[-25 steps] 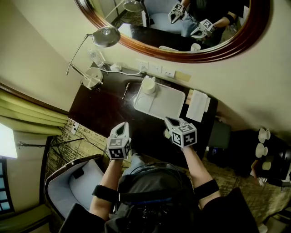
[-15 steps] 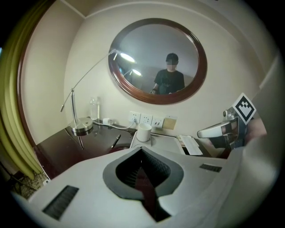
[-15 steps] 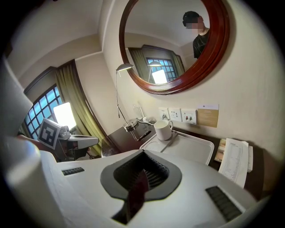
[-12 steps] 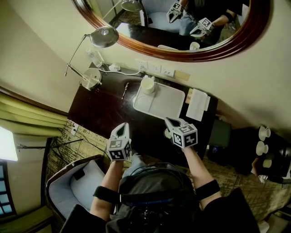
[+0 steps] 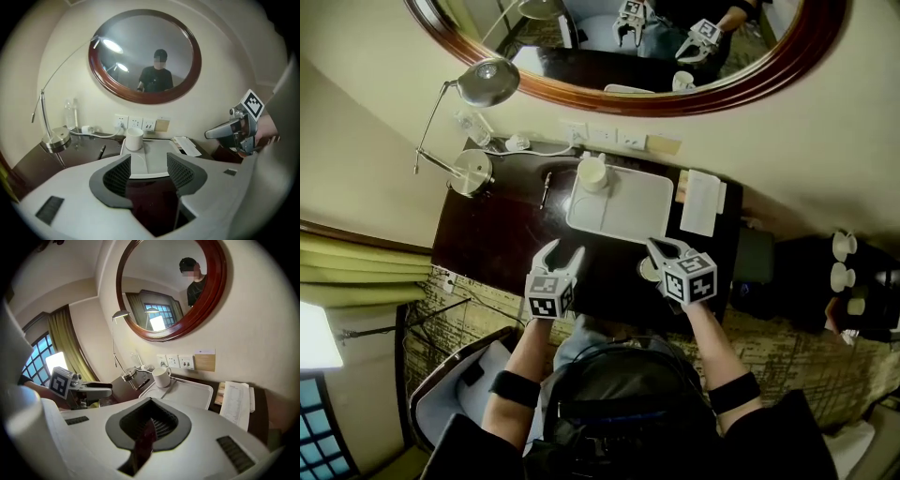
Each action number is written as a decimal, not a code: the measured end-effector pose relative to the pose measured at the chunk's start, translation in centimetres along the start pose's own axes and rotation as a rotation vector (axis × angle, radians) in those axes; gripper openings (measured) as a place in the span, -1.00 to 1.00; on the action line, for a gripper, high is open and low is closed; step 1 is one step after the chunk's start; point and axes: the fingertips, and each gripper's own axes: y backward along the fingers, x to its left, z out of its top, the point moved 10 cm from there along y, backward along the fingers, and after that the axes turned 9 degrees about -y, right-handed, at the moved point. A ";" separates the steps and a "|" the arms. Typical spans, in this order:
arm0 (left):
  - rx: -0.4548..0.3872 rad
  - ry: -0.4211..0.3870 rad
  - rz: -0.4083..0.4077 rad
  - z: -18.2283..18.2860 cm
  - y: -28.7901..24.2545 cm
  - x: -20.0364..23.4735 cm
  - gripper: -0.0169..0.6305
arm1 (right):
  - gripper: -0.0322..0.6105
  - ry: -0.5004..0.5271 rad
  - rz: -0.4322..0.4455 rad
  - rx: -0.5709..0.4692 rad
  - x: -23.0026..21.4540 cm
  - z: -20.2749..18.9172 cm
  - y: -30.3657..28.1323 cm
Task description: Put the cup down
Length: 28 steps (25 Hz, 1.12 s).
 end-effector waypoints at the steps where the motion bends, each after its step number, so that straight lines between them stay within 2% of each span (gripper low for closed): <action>1: -0.002 -0.018 -0.025 0.3 -0.8 0.2 -0.14 | -0.90 -0.007 -0.015 -0.008 -0.2 0.0 0.2; 5: 0.032 -0.107 -0.137 1.4 -4.5 1.1 0.38 | -0.90 -0.051 -0.076 -0.031 -1.1 -0.9 1.0; 10: 0.044 -0.112 -0.200 3.2 -9.9 3.3 0.65 | -0.90 -0.118 -0.142 -0.057 -1.7 -2.0 1.6; 13: 0.055 -0.105 -0.209 4.6 -13.5 4.4 0.72 | -0.90 -0.142 -0.175 -0.093 -2.1 -2.2 1.8; 18: 0.045 -0.142 -0.161 5.9 -19.5 5.9 0.76 | -0.90 -0.171 -0.223 -0.140 -3.0 -2.4 2.1; 22: 0.104 -0.133 -0.168 5.1 -23.0 6.5 0.90 | -0.90 -0.195 -0.262 -0.153 -3.7 -3.0 2.7; 28: 0.138 -0.173 -0.163 4.8 -25.5 7.1 0.91 | -0.90 -0.231 -0.302 -0.159 -4.8 -4.3 4.1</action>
